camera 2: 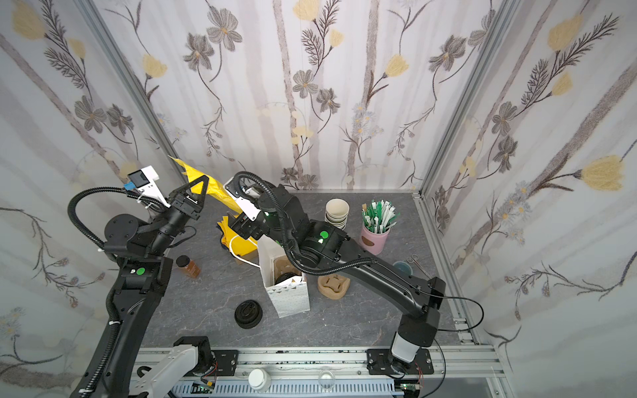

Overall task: Pack the takeout coffee
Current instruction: 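Pinch the top yellow napkin with the left gripper and lift it, then grasp the raised napkin with the right gripper beside the left gripper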

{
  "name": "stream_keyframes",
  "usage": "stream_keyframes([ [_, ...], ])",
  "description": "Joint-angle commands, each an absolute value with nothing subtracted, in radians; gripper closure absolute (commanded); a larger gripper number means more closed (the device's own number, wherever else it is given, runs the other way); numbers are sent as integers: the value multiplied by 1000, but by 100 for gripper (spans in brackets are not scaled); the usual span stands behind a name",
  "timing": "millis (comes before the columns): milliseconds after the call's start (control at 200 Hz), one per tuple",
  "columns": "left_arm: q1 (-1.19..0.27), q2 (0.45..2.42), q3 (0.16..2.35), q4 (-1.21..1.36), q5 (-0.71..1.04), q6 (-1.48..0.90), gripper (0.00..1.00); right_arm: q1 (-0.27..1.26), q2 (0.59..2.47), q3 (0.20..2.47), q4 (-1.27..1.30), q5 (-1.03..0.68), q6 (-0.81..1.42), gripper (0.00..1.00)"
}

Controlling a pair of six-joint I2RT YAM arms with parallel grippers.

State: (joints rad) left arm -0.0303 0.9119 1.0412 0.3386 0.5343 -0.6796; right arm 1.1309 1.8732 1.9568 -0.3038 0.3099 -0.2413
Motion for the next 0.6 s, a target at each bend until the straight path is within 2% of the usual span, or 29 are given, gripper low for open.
stream_keyframes([
  [0, -38, 893, 1054, 334, 579, -658, 100, 1129, 1922, 1991, -202, 398, -316, 9],
  [95, -42, 877, 1058, 309, 590, -652, 100, 1126, 1937, 1994, -186, 343, -302, 9],
  [160, -45, 870, 1058, 301, 598, -654, 100, 1127, 1955, 1995, -179, 313, -296, 15],
  [225, -46, 856, 1063, 288, 590, -657, 100, 1124, 1969, 1996, -169, 322, -285, 30],
  [290, -46, 841, 1072, 270, 579, -655, 100, 1120, 1973, 1996, -155, 340, -263, 49],
  [380, -45, 824, 1088, 244, 577, -661, 100, 1112, 1960, 1994, -126, 331, -226, 69],
  [540, -46, 779, 1069, 236, 566, -695, 100, 1109, 1923, 1990, -56, 280, -188, 98],
  [594, -46, 765, 1052, 235, 561, -711, 100, 1109, 1907, 1974, -30, 257, -185, 100],
])
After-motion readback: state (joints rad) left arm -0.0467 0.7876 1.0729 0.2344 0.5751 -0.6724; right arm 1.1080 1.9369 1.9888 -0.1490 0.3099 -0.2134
